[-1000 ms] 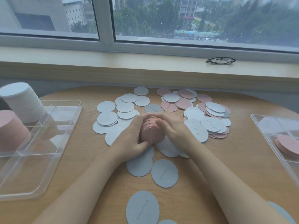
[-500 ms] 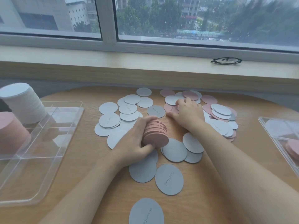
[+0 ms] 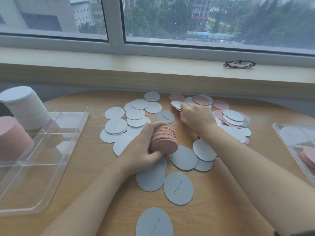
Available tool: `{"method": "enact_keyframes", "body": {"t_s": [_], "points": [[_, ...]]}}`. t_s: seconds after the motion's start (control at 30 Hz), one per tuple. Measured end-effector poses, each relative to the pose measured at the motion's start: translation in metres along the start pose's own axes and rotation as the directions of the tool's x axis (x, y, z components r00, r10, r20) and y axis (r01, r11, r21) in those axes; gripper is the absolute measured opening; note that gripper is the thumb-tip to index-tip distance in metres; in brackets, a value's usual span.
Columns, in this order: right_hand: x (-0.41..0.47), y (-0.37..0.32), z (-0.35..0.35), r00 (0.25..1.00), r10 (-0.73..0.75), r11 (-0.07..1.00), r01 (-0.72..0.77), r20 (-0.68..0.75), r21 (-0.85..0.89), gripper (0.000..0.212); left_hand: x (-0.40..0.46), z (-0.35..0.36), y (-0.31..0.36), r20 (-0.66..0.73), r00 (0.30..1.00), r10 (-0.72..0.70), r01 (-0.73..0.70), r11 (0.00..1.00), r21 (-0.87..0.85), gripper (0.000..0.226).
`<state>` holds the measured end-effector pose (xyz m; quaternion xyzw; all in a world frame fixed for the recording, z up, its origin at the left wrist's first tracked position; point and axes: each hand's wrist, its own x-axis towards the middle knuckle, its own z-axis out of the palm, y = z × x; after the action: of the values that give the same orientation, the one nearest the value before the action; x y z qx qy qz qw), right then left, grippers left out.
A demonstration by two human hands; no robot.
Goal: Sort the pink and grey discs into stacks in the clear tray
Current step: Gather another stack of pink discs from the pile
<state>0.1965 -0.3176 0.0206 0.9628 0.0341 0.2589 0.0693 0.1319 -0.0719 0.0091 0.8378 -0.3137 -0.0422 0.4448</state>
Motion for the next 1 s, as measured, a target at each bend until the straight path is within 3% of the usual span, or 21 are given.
{"method": "enact_keyframes", "body": {"t_s": [0.07, 0.17, 0.27, 0.33, 0.47, 0.6, 0.8, 1.0], "points": [[-0.003, 0.0, -0.006, 0.996, 0.057, 0.998, -0.056, -0.074, 0.022, 0.027, 0.0, 0.0, 0.0, -0.003, 1.0, -0.004, 0.004, 1.0, -0.011, 0.077], [-0.016, 0.001, -0.017, 0.977, 0.138, 0.972, -0.102, -0.163, 0.213, 0.007, 0.001, 0.001, 0.0, -0.006, 1.0, -0.022, 0.022, 0.999, -0.043, 0.076], [-0.033, -0.007, -0.038, 0.962, 0.254, 0.881, -0.188, -0.098, 0.435, 0.012, 0.001, 0.001, -0.001, -0.008, 0.999, -0.033, 0.033, 0.998, -0.049, 0.077], [-0.043, -0.013, -0.053, 0.948, 0.315, 0.751, -0.215, -0.053, 0.625, 0.015, 0.001, 0.0, -0.001, -0.013, 0.999, -0.035, 0.034, 0.998, -0.048, 0.079], [-0.061, -0.025, -0.073, 0.929, 0.346, 0.362, -0.259, 0.128, 0.896, 0.021, 0.001, 0.001, -0.003, -0.019, 0.999, -0.037, 0.036, 0.999, -0.034, 0.089], [-0.069, -0.031, -0.065, 0.942, 0.241, 0.242, -0.292, 0.234, 0.925, 0.029, 0.003, 0.001, -0.004, 0.004, 0.999, -0.051, 0.051, 0.998, -0.046, 0.096], [-0.076, -0.05, -0.062, 0.953, 0.058, 0.26, -0.303, 0.299, 0.917, 0.023, 0.002, 0.002, -0.003, 0.027, 0.998, -0.055, 0.056, 0.998, -0.033, 0.097], [-0.081, -0.068, -0.06, 0.944, -0.124, 0.45, -0.22, 0.305, 0.866, 0.053, 0.002, 0.002, -0.004, 0.035, 0.998, -0.055, 0.057, 0.997, -0.042, 0.1]]}}
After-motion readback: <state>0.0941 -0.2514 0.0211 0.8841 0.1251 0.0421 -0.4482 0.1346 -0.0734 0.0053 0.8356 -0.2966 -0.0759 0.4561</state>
